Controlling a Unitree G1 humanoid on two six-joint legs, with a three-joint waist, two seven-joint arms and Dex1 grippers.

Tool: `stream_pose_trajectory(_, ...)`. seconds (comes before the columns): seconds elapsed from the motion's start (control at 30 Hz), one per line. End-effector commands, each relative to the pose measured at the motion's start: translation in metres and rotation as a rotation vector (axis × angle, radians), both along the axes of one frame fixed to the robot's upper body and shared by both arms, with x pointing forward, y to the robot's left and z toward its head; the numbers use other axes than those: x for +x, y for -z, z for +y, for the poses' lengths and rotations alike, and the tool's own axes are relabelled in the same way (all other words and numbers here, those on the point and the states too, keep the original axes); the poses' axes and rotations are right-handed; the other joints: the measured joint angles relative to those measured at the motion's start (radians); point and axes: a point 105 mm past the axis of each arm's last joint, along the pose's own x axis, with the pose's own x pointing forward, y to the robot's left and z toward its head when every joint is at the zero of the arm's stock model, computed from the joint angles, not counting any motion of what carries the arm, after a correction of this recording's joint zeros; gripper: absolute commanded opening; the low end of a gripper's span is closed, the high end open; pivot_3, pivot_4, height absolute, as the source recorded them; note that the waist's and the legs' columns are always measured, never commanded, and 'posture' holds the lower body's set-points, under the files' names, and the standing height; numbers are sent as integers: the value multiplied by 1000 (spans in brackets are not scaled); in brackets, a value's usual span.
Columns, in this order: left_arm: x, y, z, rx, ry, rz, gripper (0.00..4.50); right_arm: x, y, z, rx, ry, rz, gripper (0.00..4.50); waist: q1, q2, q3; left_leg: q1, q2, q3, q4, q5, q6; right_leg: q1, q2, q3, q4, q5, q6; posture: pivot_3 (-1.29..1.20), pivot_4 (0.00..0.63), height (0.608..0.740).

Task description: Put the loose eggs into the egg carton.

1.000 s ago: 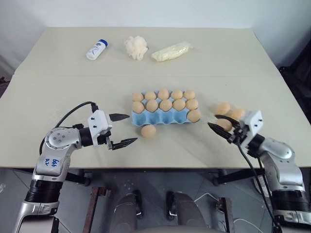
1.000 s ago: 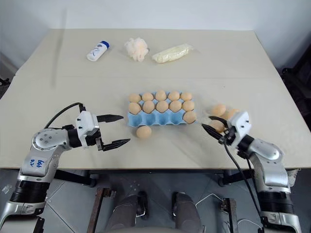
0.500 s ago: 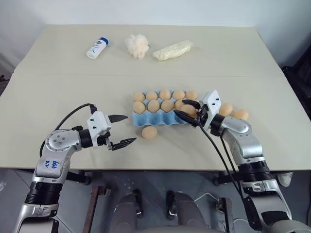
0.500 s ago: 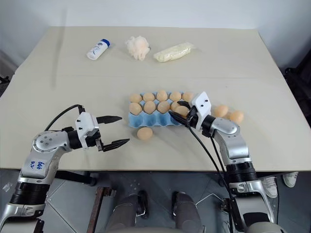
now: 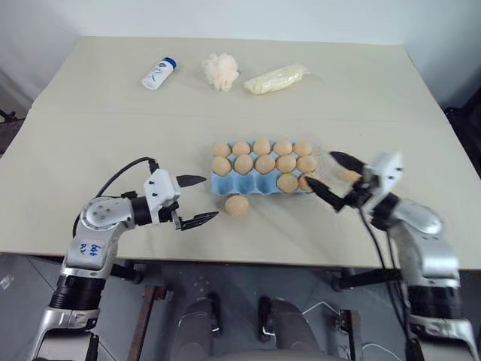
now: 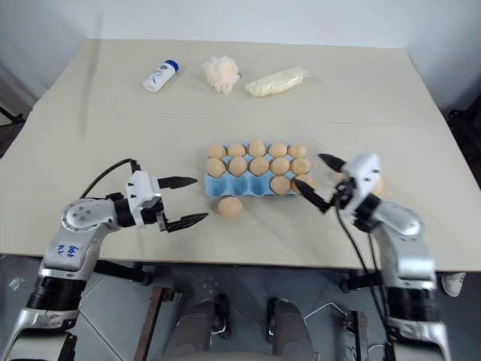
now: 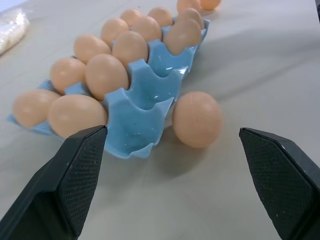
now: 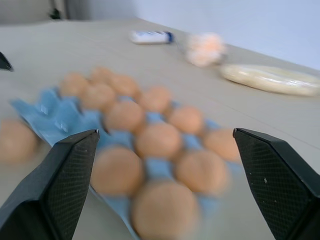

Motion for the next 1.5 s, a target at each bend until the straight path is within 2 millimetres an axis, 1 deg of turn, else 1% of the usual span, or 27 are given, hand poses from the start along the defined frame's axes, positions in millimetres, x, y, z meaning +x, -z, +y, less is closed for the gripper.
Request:
stream_pose_trajectory(0.03,-2,-2,-15,-9,79,0,4500,-27,5,-37,-44,122,6,4490,4,0,0,0,0,0,0,0,0,0,0,0,0,0,0,0,150,740)
stream_pose_trajectory(0.07,-2,-2,-15,-8,87,2,4500,-30,8,-39,-44,133,19,4490,3,0,0,0,0,0,0,0,0,1,0,0,0,-1,1,0,150,740)
stream_pose_trajectory(0.1,0,-1,-19,-9,96,4,4500,-40,14,-52,-34,199,26,4490,-1,0,0,0,0,0,1,0,0,1,1,0,0,-1,1,0,150,740)
stream_pose_trajectory(0.13,2,-1,-20,-10,101,6,4500,-48,17,-60,-28,247,28,4490,-2,0,0,0,0,0,1,0,0,0,1,0,1,-1,1,0,150,740)
stream_pose_trajectory(0.17,5,-1,-23,-14,109,5,4500,-60,26,-75,-8,334,40,4490,-3,0,0,1,0,0,2,0,0,1,1,0,2,-1,1,0,150,740)
stream_pose_trajectory(0.2,7,-2,-25,-17,115,5,4500,-69,32,-84,3,394,49,4490,0,0,0,2,1,0,2,0,0,2,2,0,2,-1,1,0,150,740)
stream_pose_trajectory(0.23,8,-3,-26,-21,117,3,4500,-75,39,-87,-1,421,65,4490,0,0,0,3,1,-2,3,0,-1,3,2,-2,2,-1,0,0,150,740)
stream_pose_trajectory(0.33,11,-6,-27,-35,120,-4,4500,-80,49,-92,-4,477,75,4490,-16,0,0,2,1,-2,4,-1,-1,4,3,0,-1,-1,0,0,150,740)
stream_pose_trajectory(0.43,13,-7,-27,-33,118,-17,4500,-76,56,-95,4,502,81,4490,-32,2,-1,0,2,-2,0,-1,-1,5,6,2,-12,3,-7,0,150,740)
stream_pose_trajectory(0.47,13,-7,-27,-34,116,-21,4500,-72,58,-96,4,500,86,4490,-33,3,-1,-1,4,-2,-2,-1,-1,7,11,4,-21,6,-11,0,150,740)
stream_pose_trajectory(0.53,14,-9,-26,-37,110,-28,4500,-63,58,-96,3,492,89,4490,-35,2,-1,-2,9,-1,-4,0,-1,9,18,5,-33,13,-14,0,150,740)
stream_pose_trajectory(0.63,13,-10,-24,-46,97,-33,4500,-43,53,-99,0,464,92,4490,-34,2,-1,-1,10,5,-6,0,-2,5,18,10,-33,12,-15,0,150,740)
stream_pose_trajectory(0.7,12,-10,-22,-46,90,-34,4500,-29,48,-103,5,449,93,4490,-36,3,-1,2,5,3,-5,0,-2,3,18,16,-28,11,-13,0,150,740)
stream_pose_trajectory(0.77,10,-9,-20,-44,78,-36,4500,-12,43,-105,-6,422,94,4490,-37,2,-1,3,4,3,-3,0,-1,2,17,18,-23,15,0,0,150,740)
stream_pose_trajectory(0.83,10,-9,-19,-42,73,-36,4500,-4,40,-106,-17,407,91,4490,-36,2,-1,3,3,3,-1,-1,0,0,16,18,-19,16,2,0,150,740)
stream_pose_trajectory(0.97,8,-9,-13,-44,42,-41,4500,25,34,-109,-6,380,119,4490,-32,3,-1,3,4,2,2,-2,-1,-1,16,18,-10,13,0,0,150,740)
stream_pose_trajectory(1.03,7,-10,-12,-46,35,-41,4500,31,34,-109,-4,367,127,4490,-28,3,-1,3,4,2,4,-2,-1,-1,16,18,-8,13,0,0,150,740)
stream_pose_trajectory(1.1,5,-9,-8,-44,17,-42,4500,42,36,-100,-15,318,145,4490,-29,3,-1,3,4,2,7,-2,-1,-1,16,18,-6,13,0,0,150,740)
stream_pose_trajectory(1.17,4,-10,-6,-45,4,-43,4500,50,37,-95,-21,297,153,4490,-31,2,-1,3,5,2,9,-2,-1,0,15,18,-6,13,0,0,150,740)
stream_pose_trajectory(1.3,1,-9,-4,-40,-2,-40,4500,63,48,-91,-32,297,199,4490,-35,3,-1,3,5,3,11,-2,-1,0,15,19,-5,14,0,0,150,740)
stream_pose_trajectory(1.4,1,-11,-2,-37,-8,-41,4500,65,44,-89,-22,283,167,3880,-32,3,-1,3,5,3,11,-2,-1,-1,15,20,-4,14,0,0,150,740)
stream_pose_trajectory(1.5,2,-12,0,-33,-14,-43,4500,64,41,-88,-24,269,151,2888,-32,3,-1,3,5,3,10,-2,-1,-2,15,20,-3,14,0,0,150,740)
